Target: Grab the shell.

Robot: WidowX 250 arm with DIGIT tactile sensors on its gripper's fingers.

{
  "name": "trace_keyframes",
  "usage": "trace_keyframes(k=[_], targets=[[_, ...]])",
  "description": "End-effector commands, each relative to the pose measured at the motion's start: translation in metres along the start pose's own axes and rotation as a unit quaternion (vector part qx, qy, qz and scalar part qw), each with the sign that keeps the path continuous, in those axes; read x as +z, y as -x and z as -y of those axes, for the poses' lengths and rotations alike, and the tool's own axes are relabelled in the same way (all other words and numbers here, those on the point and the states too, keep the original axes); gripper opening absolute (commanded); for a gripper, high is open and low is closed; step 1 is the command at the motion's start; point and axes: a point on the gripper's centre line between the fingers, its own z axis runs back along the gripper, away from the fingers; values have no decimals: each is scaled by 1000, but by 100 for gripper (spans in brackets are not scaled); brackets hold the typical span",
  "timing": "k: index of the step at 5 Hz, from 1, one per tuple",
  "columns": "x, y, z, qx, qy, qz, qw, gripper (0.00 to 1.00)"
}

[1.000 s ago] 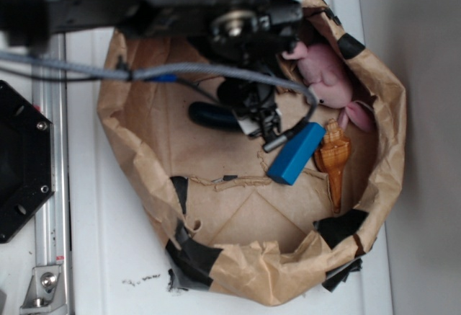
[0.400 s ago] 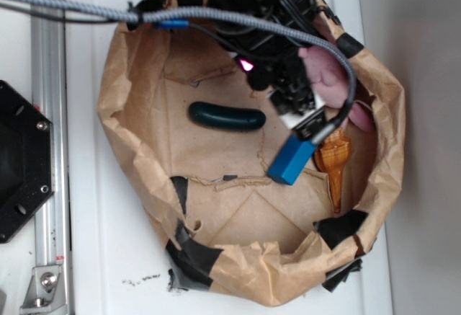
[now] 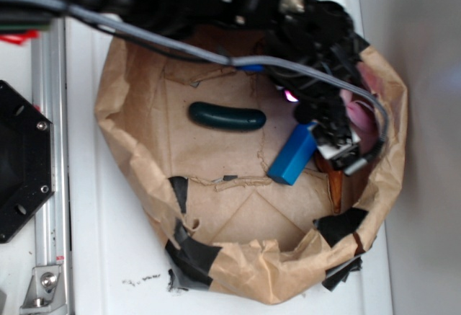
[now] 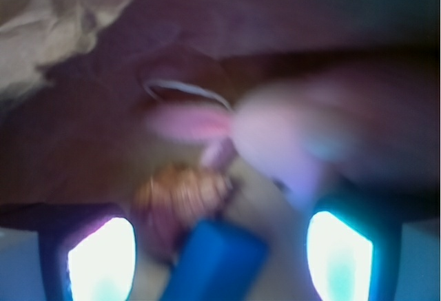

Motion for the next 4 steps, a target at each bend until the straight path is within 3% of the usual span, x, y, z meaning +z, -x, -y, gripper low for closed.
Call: trace_keyframes(k=[1,2,3,4], targets=[[-9,-13,31,-63,11,10,998,100],[-30,1,37,-69,-12,-27,997,100],[-46,20,42,-60,-53,-56,995,100],[-31,42,43,-40,-61,-101,992,0]])
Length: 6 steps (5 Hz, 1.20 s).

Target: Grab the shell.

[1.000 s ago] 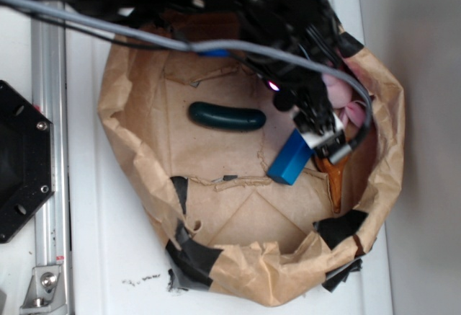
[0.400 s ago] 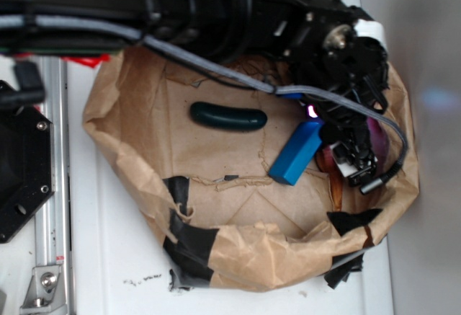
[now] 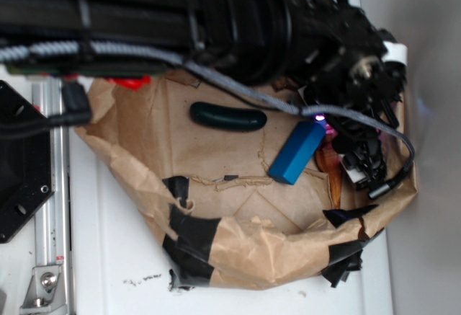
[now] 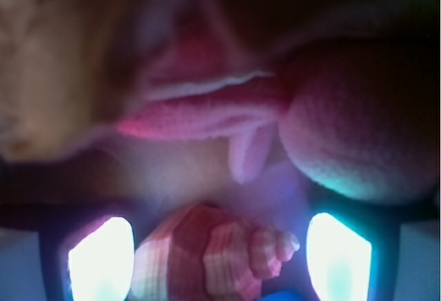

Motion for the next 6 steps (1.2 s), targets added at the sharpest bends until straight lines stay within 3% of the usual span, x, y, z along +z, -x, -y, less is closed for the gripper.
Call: trace_keyframes(k=[1,2,3,4,5,6], targets=[[28,54,8,-14,-5,-88,996,0],[47,67,-5,-7,-11,-112,994,0],[69,68,-17,11,-17,-101,995,0],[94,54,-23,-39,-15,-49,998,0],[100,33,-21,-168,-56,18,984,100],[75,30,-3,-301,-104,23,947,100]])
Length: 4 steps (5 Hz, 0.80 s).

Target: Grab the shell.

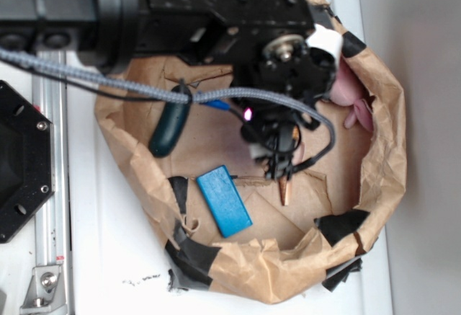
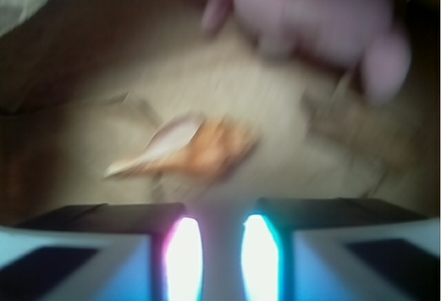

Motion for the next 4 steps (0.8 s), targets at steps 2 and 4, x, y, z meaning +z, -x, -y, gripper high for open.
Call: trace_keyframes(k=[2,4], targets=[[-19,-15,13,-270,-91,27,958,100],[-20,-1,3,-229,-55,-3,972,100]])
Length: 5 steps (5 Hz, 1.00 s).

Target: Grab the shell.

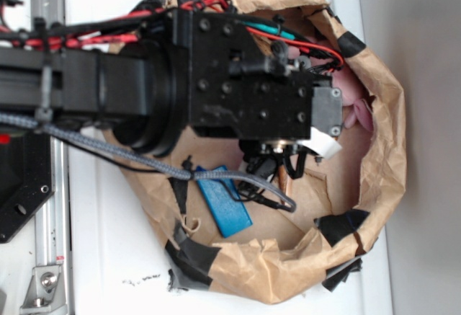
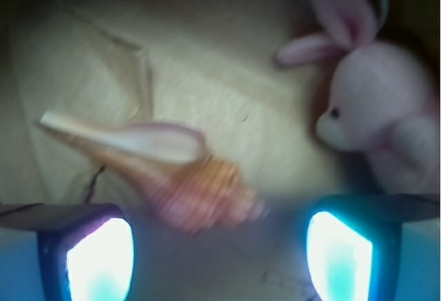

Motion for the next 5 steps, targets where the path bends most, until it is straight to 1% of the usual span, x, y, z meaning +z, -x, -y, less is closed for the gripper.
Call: trace_keyframes(k=[1,2,3,4,5], targets=[[16,5,-3,-52,12,36,998,100],[3,-3,-6,-74,2,52,996,100],[-19,-20,4,-112,-1,49,993,100],[-29,-27,10,-120,15,46,992,100],[-30,-28,12,-108,23,47,993,100]])
